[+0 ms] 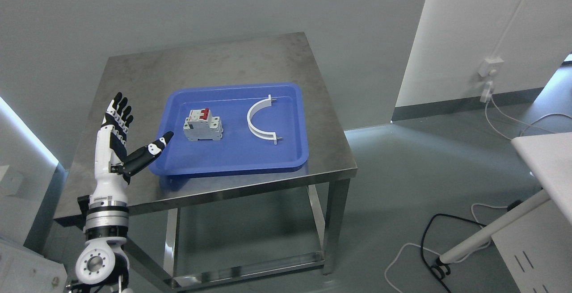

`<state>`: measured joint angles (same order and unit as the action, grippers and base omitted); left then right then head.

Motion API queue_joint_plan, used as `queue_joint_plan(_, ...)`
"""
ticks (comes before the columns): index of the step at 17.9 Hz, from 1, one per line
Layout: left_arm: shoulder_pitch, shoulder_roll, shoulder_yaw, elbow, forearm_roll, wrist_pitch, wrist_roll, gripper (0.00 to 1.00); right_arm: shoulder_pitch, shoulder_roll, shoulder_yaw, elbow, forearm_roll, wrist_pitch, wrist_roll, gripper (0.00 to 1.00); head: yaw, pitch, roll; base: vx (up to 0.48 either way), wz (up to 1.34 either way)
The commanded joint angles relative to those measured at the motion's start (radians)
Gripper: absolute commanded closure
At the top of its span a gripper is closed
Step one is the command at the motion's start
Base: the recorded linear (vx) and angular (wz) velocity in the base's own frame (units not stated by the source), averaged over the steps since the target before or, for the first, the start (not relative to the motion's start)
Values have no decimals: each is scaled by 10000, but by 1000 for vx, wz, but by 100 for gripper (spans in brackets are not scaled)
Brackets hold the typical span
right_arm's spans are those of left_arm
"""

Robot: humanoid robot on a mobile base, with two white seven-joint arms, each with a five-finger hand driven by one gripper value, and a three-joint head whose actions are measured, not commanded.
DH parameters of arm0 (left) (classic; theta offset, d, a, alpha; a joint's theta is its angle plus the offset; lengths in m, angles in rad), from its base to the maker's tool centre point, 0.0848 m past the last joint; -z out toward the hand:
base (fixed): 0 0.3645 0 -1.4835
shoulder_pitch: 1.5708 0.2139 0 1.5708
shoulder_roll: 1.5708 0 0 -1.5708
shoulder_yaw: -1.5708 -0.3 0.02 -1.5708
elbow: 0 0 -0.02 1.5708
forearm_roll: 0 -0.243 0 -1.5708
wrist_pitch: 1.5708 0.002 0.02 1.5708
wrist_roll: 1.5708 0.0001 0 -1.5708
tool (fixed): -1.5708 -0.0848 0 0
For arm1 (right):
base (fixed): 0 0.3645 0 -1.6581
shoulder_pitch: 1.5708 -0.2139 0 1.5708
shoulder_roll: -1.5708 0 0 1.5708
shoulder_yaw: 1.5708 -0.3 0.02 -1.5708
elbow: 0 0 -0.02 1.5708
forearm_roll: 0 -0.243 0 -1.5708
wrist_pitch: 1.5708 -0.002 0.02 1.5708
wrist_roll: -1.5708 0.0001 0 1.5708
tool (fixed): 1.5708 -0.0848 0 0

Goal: Place circuit breaker on shelf
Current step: 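Reach the left hand toward the grey circuit breaker in the blue tray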

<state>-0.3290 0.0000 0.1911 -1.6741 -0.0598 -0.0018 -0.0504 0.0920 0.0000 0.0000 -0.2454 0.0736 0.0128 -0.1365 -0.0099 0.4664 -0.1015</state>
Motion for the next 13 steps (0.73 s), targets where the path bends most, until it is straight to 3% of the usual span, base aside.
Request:
queue_joint_plan(1, 69, 175, -132, 5, 0, -89, 13, 0, 1, -175, 199, -1, 0, 654, 0, 0, 0, 0, 0, 0, 0)
queue_joint_plan(5, -405, 197, -39, 97, 0, -105, -535, 0, 1, -175, 199, -1, 0, 654, 0, 0, 0, 0, 0, 0, 0)
queue_joint_plan(9, -1507, 1960, -54, 954, -15, -105, -3998, 0, 1, -175, 199, -1, 0, 654, 0, 0, 0, 0, 0, 0, 0)
queue_joint_plan(13, -2767, 2929, -742, 2335, -1023, -89, -4787, 0, 1, -175, 199, -1, 0, 654, 0, 0, 0, 0, 0, 0, 0)
